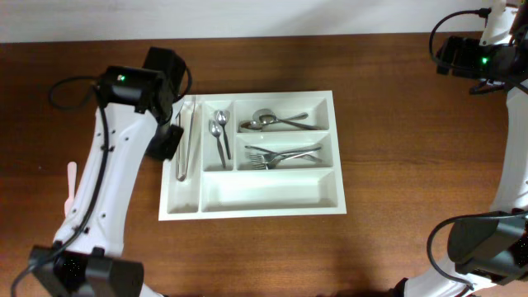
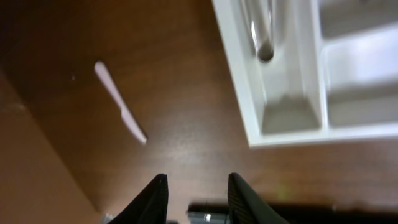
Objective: Pack container
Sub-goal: 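Withdraw the left gripper and move it over the white plastic knife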
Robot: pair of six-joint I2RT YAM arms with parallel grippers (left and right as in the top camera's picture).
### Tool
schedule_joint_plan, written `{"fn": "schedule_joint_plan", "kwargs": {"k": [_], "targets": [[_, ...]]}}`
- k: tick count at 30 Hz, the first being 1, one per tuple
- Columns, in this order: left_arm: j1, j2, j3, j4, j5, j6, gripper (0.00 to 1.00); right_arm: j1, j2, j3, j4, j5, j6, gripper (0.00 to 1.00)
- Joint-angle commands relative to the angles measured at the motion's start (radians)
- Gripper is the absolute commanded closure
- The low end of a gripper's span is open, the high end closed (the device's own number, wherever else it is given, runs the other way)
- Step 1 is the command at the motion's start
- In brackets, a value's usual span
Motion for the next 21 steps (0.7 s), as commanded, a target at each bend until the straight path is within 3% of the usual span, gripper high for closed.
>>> {"fn": "schedule_joint_plan", "kwargs": {"k": [1,6,12,16,21], "targets": [[0.031,-0.106,0.009,-0.019,-0.022,-0.011,0.67,-0.001,0.005,-0.003,0.003,-0.012,0.008,0.01],[0.135,-0.279,-0.079,0.015,0.028,-0.012,0.66,-0.001,0.005,-0.003,0.003,-0.012,0.008,0.01],[0.327,-0.472,-0.256,0.166,0.151,-0.008,0.44,-0.001,0.005,-0.003,0.003,-0.012,0.008,0.01],[0.394,-0.515,-0.376,0.243,0.202,-0.004,0.37,-0.001,0.005,-0.003,0.003,-0.012,0.008,0.01],[0.399,-0.493,-0.478,0.304,0.216,-0.004,0.36,-0.001,0.005,-0.003,0.003,-0.012,0.008,0.01]]}}
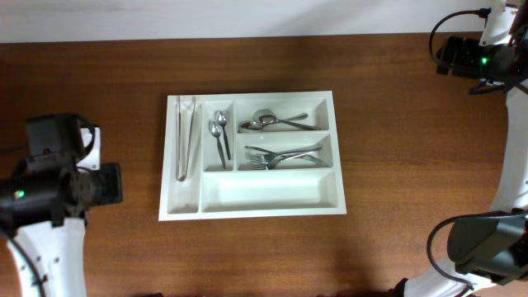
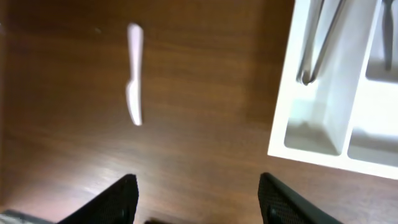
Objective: Pack container
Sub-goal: 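Withdraw the left gripper and move it over the white plastic knife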
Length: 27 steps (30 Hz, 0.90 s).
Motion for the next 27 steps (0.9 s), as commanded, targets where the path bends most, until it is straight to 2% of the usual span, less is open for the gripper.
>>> {"fn": "schedule_joint_plan", "kwargs": {"k": [1,27], "targets": [[0.006,0.020,-0.061,0.029,0.045,0.001,0.36,-0.001,0.005,-0.003,0.004,-0.012,0.008,0.01],[0.006,0.036,-0.076,0.066,0.063,0.000,0.29,-0.001,0.005,-0.003,0.004,-0.012,0.008,0.01]]}}
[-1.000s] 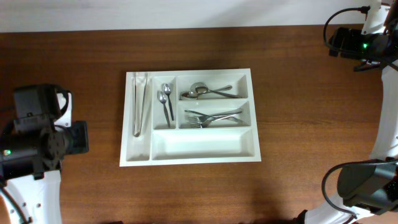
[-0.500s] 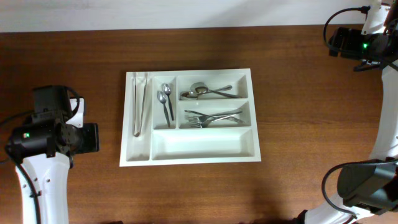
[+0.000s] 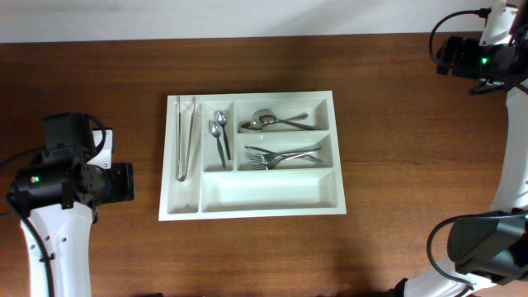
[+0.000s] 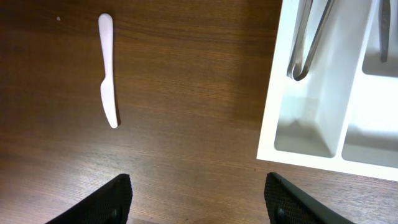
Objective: Pack container
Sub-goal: 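Withdraw the left gripper and move it over the white plastic knife, then lower the left gripper and grasp the white plastic knife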
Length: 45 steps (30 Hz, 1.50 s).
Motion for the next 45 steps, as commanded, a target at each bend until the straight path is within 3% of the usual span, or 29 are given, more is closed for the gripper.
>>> {"fn": "schedule_joint_plan", "kwargs": {"k": [1,14,22,27,32,38,45], "targets": [[0.005,0.000,0.000,0.003,0.014,0.001,0.29,-0.001,0.005,-0.003,0.004,-0.012,0.008,0.01],[0.005,0.000,0.000,0.014,0.014,0.001,0.28,-0.001,0.005,-0.003,0.004,-0.012,0.008,0.01],[0.038,0.032,0.000,0.167,0.040,0.002,0.20,-0.001,0.005,-0.003,0.004,-0.012,0.008,0.01],[0.134,0.144,0.000,0.249,0.152,0.058,0.20,-0.001,0.005,-0.003,0.004,-0.012,0.008,0.01],[0.160,0.282,0.001,0.316,0.150,0.118,0.21,-0.001,0.005,-0.003,0.004,-0.012,0.008,0.01],[0.202,0.433,0.001,0.347,0.081,0.047,0.20,-0.001,0.005,-0.003,0.004,-0.012,0.008,0.01],[0.327,0.486,0.001,0.380,0.131,0.226,0.22,-0.001,0.005,-0.003,0.004,-0.012,0.008,0.01]]}}
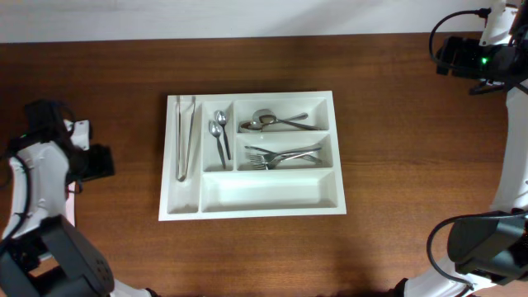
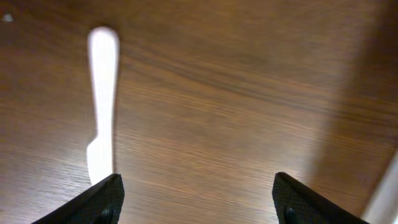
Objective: Pack container
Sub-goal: 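Lower the left gripper and grasp the white plastic knife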
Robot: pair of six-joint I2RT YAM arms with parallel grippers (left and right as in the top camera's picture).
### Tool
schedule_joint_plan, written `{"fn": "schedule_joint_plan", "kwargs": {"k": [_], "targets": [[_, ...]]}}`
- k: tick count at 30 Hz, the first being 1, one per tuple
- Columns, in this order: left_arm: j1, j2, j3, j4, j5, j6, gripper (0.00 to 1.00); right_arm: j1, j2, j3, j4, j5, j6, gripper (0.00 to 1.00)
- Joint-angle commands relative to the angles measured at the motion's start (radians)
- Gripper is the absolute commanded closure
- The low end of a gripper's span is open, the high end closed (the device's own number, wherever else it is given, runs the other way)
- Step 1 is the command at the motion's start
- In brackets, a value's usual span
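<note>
A white plastic knife lies flat on the wooden table, left of the white cutlery tray. My left gripper hangs low over the table, open wide. Its left fingertip is at the knife's blade end, and its right fingertip is far off to the right on bare wood. In the overhead view the left gripper covers most of the knife, and only a pale end shows. The right arm is at the far right corner; its fingers cannot be made out.
The tray holds tongs in the left slot, small spoons, larger spoons and forks. Its long front compartment holds nothing. The tray's corner shows at the right edge of the left wrist view.
The left gripper has come lower and further left. The knife now fills much more of the wrist view, with its blade end at the left fingertip. The tray has almost left that view.
The left gripper was first beside the tray's tongs slot, its fingers closer together. It was then out left of the tray, open wide over the table, with the knife in view. Now it is low over the knife. The right arm has stayed put.
</note>
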Motion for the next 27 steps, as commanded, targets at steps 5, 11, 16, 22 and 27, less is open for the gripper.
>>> {"fn": "schedule_joint_plan", "kwargs": {"k": [5,11,16,22,27], "targets": [[0.135,0.008,0.002,0.039,0.022,0.179,0.26,-0.001,0.005,-0.003,0.004,-0.012,0.008,0.01],[0.196,0.039,0.002,0.079,0.018,0.335,0.31,-0.001,0.005,-0.003,0.004,-0.012,0.008,0.01],[0.232,0.103,0.002,0.087,0.010,0.360,0.31,-0.001,0.005,-0.003,0.004,-0.012,0.008,0.01],[0.243,0.195,0.002,0.097,0.011,0.357,0.33,-0.001,0.005,-0.003,0.004,-0.012,0.008,0.01],[0.242,0.260,0.002,0.122,0.011,0.354,0.35,-0.001,0.005,-0.003,0.004,-0.012,0.008,0.01]]}}
